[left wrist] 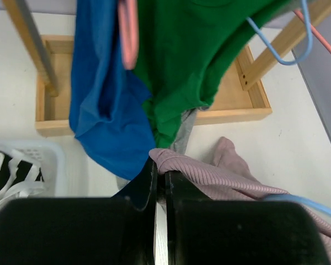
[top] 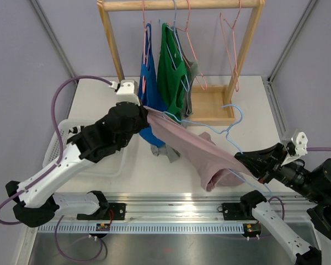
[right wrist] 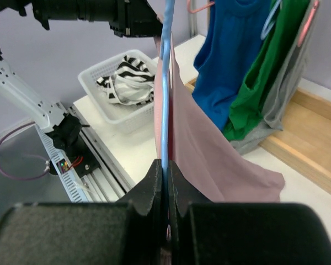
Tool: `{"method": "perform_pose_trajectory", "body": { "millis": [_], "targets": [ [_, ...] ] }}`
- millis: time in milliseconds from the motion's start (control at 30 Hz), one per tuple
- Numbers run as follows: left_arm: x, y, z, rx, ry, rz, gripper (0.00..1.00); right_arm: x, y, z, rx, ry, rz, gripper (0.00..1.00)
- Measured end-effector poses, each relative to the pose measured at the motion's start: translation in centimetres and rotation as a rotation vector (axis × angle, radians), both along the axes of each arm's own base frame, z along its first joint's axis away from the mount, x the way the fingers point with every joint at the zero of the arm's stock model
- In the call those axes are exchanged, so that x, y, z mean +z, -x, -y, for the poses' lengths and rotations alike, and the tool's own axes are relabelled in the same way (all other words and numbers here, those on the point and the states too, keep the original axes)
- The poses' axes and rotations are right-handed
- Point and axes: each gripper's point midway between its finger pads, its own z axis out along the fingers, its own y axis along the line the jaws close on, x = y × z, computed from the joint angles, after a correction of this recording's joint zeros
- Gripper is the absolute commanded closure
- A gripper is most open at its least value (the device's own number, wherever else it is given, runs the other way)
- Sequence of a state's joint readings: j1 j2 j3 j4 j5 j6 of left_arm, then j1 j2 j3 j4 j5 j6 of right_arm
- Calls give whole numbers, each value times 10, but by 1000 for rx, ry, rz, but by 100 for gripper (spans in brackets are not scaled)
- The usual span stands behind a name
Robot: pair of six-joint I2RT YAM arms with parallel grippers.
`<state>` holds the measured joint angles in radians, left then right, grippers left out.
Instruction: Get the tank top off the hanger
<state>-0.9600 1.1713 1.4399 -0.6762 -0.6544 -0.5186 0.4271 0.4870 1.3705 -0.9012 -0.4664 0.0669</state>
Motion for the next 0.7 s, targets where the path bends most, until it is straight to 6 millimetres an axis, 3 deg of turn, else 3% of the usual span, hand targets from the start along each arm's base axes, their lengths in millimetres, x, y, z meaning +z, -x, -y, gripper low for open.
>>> {"method": "perform_pose_trajectory", "body": {
  "millis": [100,167,333,533,633,700],
  "targets": [
    [1,3,-17,18,35,-10,100,3,1,-5,32,-14,30,100],
    [-3,6,-17,-19,50,-19,100,10,1,-8,49,-47,79,100],
    [-38,37,26,-338,88,-72,100,18,-15,-15,35,-192,205,100],
    [-84,103,79,-750,65,-170,100,42,-73,-16,-91,-429,337,100],
    [-106,132,94,-872,19,-222,100,53,-105,-11,-185,-504,343,100],
    [-118,140,95,-883,-15,-249,100,56,-122,-9,-242,-495,298,100]
  ]
}}
